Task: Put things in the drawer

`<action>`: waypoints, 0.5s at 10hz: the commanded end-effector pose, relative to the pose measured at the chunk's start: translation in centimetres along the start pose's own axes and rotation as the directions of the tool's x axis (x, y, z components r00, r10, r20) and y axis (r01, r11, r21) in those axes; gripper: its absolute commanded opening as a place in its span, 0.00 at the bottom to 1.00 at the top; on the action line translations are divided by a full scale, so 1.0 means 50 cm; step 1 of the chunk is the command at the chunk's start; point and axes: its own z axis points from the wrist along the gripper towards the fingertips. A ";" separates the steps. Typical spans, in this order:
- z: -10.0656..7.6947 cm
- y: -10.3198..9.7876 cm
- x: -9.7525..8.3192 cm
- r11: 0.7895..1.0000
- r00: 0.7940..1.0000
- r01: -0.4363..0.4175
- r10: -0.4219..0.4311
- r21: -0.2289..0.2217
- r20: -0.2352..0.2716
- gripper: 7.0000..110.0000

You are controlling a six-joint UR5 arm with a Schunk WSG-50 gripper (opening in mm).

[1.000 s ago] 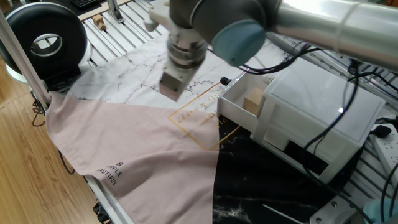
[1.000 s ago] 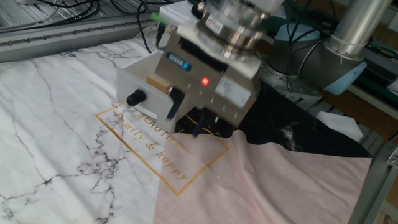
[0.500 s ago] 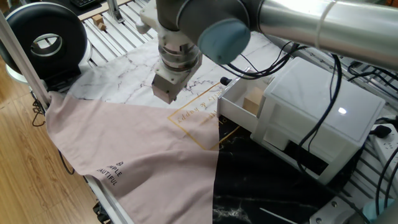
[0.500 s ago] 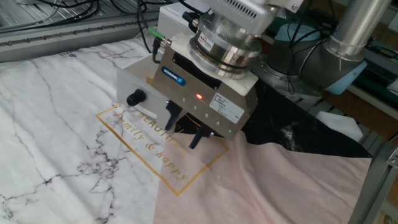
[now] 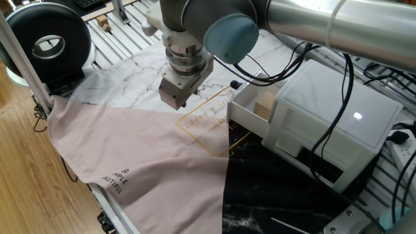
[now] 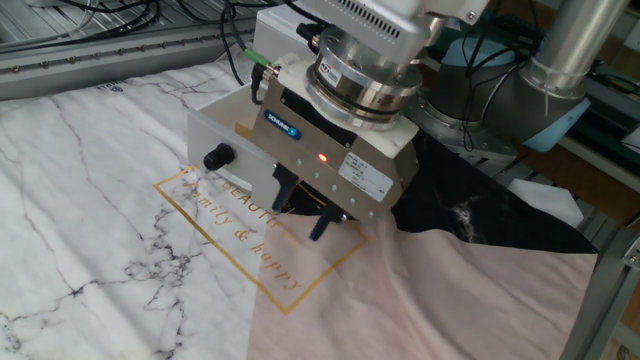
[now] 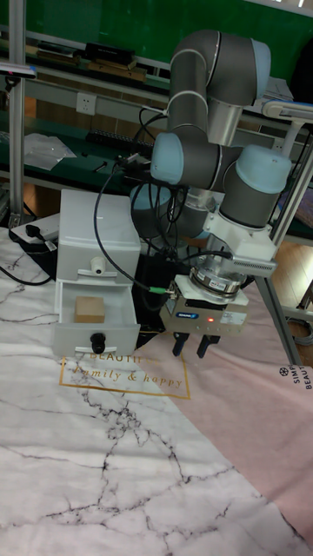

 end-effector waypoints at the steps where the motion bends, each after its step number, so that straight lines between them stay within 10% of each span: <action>1: -0.005 0.043 -0.039 0.996 0.997 0.010 -0.003 -0.091 0.077 0.36; 5: -0.003 0.018 -0.027 0.999 0.999 0.008 -0.006 -0.041 0.053 0.36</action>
